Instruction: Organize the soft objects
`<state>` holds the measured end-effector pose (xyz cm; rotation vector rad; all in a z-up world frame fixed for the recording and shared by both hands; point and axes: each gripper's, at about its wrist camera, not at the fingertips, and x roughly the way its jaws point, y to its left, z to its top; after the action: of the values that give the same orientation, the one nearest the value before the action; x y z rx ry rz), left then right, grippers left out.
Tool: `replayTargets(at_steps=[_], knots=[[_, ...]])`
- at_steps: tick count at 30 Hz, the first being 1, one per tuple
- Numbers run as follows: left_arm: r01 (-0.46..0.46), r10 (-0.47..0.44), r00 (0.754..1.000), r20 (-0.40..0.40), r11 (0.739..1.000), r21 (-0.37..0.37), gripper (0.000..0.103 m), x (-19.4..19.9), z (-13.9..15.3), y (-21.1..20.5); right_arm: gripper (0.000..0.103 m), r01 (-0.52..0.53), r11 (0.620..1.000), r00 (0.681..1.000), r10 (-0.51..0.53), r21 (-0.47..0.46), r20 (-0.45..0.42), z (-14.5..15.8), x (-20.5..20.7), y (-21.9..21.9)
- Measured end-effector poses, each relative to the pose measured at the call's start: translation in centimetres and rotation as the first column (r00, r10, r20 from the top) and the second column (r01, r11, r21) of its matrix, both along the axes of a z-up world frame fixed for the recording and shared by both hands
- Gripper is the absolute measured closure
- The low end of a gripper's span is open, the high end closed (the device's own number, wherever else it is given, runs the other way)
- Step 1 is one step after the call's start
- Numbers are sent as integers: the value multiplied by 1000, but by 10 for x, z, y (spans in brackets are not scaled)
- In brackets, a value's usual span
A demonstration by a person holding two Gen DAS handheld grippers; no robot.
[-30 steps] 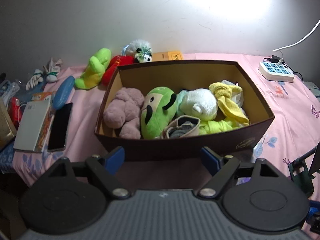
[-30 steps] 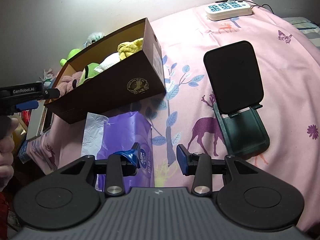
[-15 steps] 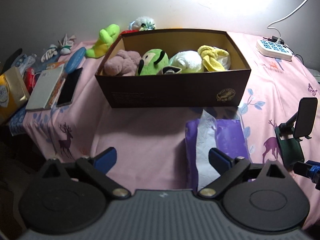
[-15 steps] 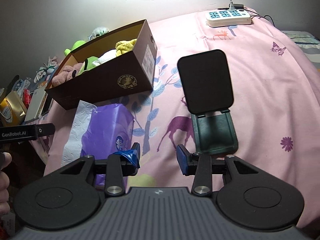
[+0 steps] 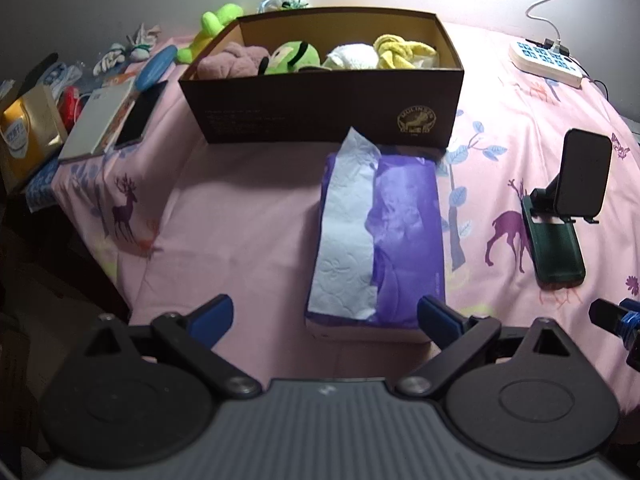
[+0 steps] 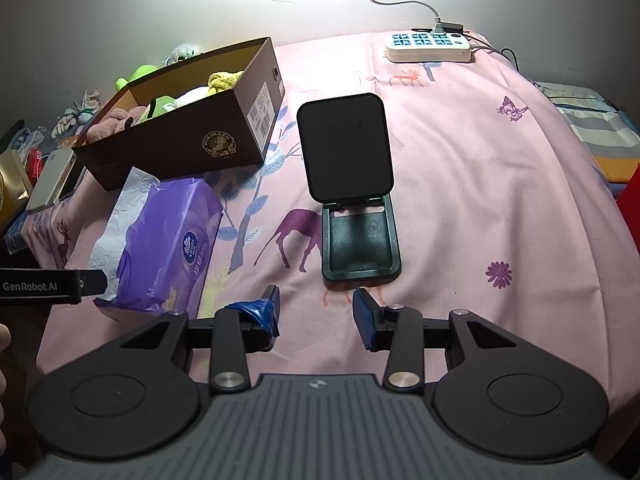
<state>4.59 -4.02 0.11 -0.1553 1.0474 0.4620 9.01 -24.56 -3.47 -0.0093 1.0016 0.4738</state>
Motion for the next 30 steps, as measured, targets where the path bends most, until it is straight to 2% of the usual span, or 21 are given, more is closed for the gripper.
replayTargets(at_steps=[8, 17, 21, 27, 30], knots=[[-40, 39, 999, -19, 999, -15, 5, -14, 0, -6, 79, -51, 999, 999, 52, -17, 3, 3, -11, 0], [-73, 73, 997, 30, 997, 18, 5, -16, 23, 12, 79, -67, 997, 994, 71, -46, 79, 23, -14, 24], [-41, 41, 999, 26, 999, 7, 5, -13, 24, 18, 79, -57, 996, 994, 63, -75, 86, 31, -14, 32], [39, -39, 999, 0, 999, -21, 5, -8, 23, 23, 79, 4, 994, 1000, -2, -107, 20, 35, -9, 33], [68, -68, 998, 2, 998, -20, 5, -4, 25, 28, 78, 52, 992, 998, -47, -119, 42, 37, -10, 33]])
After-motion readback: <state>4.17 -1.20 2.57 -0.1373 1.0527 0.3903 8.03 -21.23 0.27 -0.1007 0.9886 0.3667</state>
